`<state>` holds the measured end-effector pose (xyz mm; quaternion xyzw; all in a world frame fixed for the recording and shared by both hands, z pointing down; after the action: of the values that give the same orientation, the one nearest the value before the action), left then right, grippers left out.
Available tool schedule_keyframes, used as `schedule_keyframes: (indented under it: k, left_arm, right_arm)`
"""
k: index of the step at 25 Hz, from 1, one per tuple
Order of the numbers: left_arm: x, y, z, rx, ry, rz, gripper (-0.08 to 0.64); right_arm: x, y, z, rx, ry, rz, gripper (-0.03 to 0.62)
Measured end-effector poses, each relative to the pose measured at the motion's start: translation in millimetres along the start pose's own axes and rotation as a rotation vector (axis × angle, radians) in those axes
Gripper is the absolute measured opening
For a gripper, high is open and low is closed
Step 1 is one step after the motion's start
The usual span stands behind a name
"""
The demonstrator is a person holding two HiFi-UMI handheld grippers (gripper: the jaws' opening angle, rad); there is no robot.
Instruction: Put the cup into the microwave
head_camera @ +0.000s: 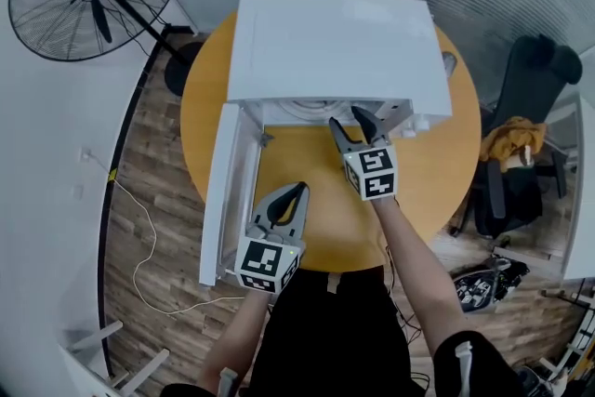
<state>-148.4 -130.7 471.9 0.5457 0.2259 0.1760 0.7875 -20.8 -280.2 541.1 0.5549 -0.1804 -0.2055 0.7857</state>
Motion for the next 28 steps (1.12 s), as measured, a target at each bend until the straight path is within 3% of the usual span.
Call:
schedule_keyframes:
  k: [9,28]
  left_arm:
    - [40,-3,-4,-0.003,-0.03,0.003,-0.002]
    - [160,-15,-41,0.091,-0.139,0.0,-0.002]
  right_arm:
    - [-14,-12,-66,0.009,-0.099,0.005,0.21]
    - [-25,-26,-244,0.112,-0.276,-0.004,0.1]
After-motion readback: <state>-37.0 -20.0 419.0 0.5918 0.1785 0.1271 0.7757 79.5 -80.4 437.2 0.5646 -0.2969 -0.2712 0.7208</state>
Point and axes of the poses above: the fingertips, and each gripper's own axes: z forward along the fingers, x to its right, y out of its underside, the point moved 5 cm from there along -z, backward along the fingers, and after that the axes turned 4 degrees about x, right-handed, at the moved point
